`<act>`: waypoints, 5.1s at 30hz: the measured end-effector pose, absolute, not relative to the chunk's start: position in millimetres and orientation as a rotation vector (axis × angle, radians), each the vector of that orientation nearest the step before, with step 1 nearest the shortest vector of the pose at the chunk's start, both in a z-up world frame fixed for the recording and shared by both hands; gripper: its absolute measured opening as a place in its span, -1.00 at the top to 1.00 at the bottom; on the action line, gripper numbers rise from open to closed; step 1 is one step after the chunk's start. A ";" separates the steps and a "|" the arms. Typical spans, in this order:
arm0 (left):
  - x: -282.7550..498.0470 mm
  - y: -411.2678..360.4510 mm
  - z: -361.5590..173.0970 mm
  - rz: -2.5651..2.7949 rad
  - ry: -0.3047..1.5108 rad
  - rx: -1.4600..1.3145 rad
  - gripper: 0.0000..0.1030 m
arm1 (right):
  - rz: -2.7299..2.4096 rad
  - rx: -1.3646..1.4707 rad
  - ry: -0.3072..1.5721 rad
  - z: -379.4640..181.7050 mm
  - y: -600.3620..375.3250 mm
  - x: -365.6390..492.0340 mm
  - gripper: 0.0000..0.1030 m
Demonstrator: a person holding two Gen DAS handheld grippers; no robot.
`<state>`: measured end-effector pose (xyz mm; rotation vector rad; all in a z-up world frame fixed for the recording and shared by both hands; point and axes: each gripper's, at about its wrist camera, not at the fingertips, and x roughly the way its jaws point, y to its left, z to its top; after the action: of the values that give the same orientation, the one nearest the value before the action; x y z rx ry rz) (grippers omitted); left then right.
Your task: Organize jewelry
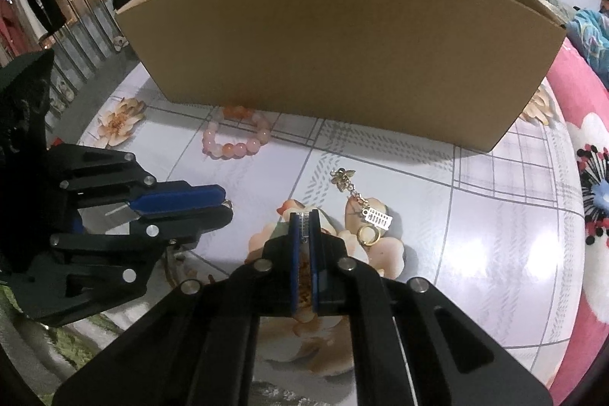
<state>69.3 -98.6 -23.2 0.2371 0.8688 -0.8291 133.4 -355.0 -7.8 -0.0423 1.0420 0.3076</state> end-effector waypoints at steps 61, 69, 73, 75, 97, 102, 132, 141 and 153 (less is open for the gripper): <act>269.7 -132.1 29.9 -0.731 1.232 -0.079 0.66 | 0.377 0.112 1.014 70.7 -422.9 313.4 0.89; 251.6 -118.0 61.7 -0.762 1.054 -0.075 0.65 | 0.383 0.142 0.889 100.0 -435.1 290.4 0.88; 216.3 -101.4 86.8 -0.787 0.897 -0.045 0.41 | 0.398 0.168 0.792 119.0 -445.8 254.2 0.86; 198.1 -94.2 94.8 -0.799 0.842 -0.031 0.33 | 0.399 0.183 0.753 125.8 -452.6 232.8 0.79; 59.4 -103.9 5.4 -0.792 0.798 0.186 0.14 | 0.249 0.205 0.944 7.8 -433.7 112.7 0.53; 65.2 -130.6 -4.8 -0.797 0.761 0.287 0.39 | 0.226 0.165 0.959 -7.9 -422.5 118.3 0.54; 93.1 -179.9 -25.4 -0.896 0.813 0.438 0.87 | 0.275 0.255 0.929 -23.2 -437.7 120.0 0.54; 80.8 -162.7 -25.0 -0.866 0.821 0.418 0.87 | 0.272 0.250 0.933 -21.1 -437.9 117.1 0.54; 65.6 -134.3 -18.1 -0.840 0.830 0.325 1.00 | 0.274 0.232 0.932 -18.3 -431.7 117.6 0.54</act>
<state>65.6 -134.3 -18.1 0.3254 0.8298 -0.8397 117.6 -431.7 -18.3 0.2317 0.9320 0.2736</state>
